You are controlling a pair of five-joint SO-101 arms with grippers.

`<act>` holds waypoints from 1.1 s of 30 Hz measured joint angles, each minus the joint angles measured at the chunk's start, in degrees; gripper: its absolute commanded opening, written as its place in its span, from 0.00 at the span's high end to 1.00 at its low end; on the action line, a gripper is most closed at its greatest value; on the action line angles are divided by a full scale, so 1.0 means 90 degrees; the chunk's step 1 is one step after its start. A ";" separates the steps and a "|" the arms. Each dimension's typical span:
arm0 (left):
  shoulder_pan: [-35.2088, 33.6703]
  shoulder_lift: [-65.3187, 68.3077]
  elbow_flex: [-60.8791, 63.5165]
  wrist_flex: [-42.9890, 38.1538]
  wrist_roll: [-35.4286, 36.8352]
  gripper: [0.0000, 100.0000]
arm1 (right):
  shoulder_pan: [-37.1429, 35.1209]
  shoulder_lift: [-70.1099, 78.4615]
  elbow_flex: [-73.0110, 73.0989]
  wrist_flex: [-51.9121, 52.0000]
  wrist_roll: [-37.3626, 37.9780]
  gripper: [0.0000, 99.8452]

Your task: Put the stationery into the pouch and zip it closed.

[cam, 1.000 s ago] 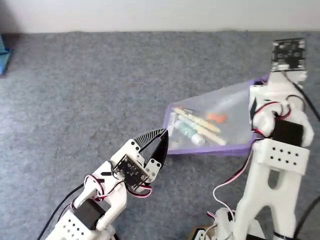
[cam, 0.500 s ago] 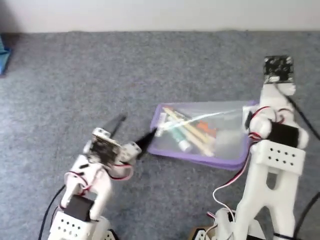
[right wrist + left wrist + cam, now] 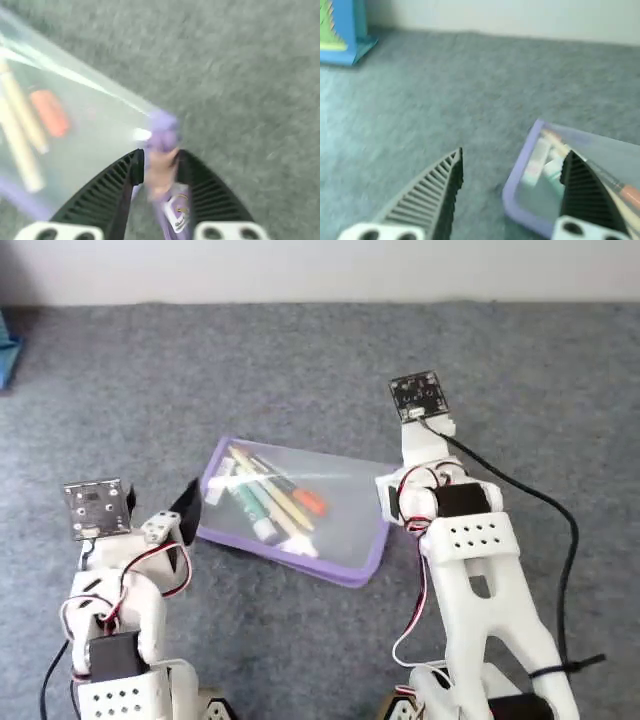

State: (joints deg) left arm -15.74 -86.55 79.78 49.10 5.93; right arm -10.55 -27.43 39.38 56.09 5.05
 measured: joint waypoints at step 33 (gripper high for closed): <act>0.1123 0.0000 0.0977 0.0821 0.0107 0.99 | 0.1543 -0.7189 0.4122 0.1895 -0.0410 0.99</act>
State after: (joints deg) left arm -5.63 -86.55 88.57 56.48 6.90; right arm 3.34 -92.13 76.48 73.14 1.36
